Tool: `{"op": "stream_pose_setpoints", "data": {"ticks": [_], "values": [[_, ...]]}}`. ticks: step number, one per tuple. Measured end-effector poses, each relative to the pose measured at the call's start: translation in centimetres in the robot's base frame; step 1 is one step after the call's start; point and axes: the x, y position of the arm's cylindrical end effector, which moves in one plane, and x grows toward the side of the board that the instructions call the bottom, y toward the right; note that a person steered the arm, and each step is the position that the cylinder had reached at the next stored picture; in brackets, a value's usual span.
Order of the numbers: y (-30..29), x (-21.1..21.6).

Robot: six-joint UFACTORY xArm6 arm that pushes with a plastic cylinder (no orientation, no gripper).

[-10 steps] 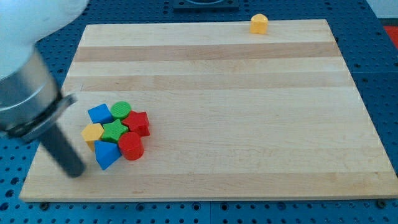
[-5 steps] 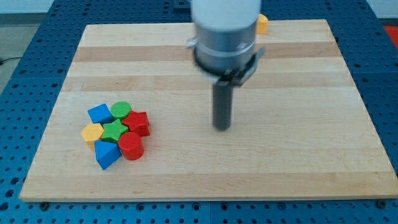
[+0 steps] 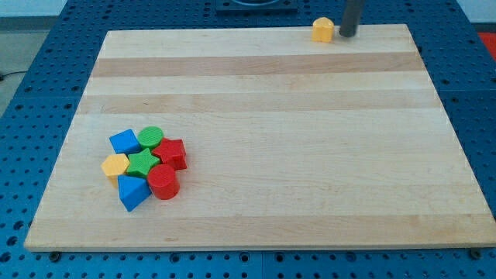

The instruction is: Place the yellow heart diagonally to red star

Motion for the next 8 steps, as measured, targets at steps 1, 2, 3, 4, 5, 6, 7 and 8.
{"op": "stream_pose_setpoints", "data": {"ticks": [1, 2, 3, 4, 5, 6, 7, 8], "values": [[-5.6, -0.3], [-12.2, 1.0], [-14.5, 3.5], [-13.5, 5.6], [-15.1, 8.7], [-14.4, 11.4], [-15.3, 13.5], [-17.6, 17.4]]}}
